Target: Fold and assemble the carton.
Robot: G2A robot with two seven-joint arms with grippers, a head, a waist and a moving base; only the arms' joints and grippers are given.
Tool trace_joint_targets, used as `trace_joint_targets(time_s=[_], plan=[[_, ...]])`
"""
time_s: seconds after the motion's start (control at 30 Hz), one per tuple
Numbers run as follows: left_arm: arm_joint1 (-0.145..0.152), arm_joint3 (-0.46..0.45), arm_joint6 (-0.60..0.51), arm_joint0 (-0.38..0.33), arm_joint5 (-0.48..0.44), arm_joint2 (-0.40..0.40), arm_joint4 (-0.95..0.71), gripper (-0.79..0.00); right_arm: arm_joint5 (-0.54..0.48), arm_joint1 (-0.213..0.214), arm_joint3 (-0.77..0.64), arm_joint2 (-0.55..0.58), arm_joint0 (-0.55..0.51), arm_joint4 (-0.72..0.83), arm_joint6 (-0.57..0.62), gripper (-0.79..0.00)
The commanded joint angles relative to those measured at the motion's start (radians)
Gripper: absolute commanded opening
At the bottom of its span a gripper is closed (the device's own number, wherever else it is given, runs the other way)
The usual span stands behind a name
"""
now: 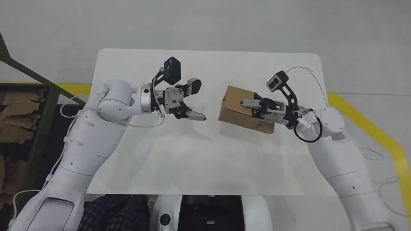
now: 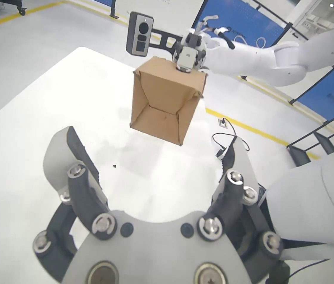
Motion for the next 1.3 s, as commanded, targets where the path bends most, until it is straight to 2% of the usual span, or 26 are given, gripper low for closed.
trace_joint_targets(time_s=[0.0,0.53,0.7,0.9,1.13,1.27], plan=[[-0.001,0.004,0.013,-0.004,-0.017,0.010,0.025,0.000,-0.009,0.000,0.005,-0.002,0.005,-0.016,-0.012,-0.785],[-0.001,0.004,0.013,-0.004,-0.017,0.010,0.025,0.000,-0.009,0.000,0.005,-0.002,0.005,-0.016,-0.012,-0.785],[0.000,-0.015,0.050,0.010,0.064,0.007,0.127,0.000,-0.008,-0.003,-0.006,-0.016,-0.002,-0.024,-0.033,-0.785],[-0.002,0.021,0.090,-0.018,-0.021,0.047,0.163,0.000,-0.032,-0.012,0.057,-0.050,0.034,-0.035,-0.010,-0.785],[0.015,0.014,0.105,-0.072,-0.021,0.147,0.147,0.000,-0.080,-0.023,0.147,-0.073,0.085,-0.021,0.044,-0.785],[0.030,0.014,0.178,-0.101,-0.021,0.179,0.186,0.000,-0.100,-0.030,0.178,-0.089,0.105,-0.009,0.076,-0.785]])
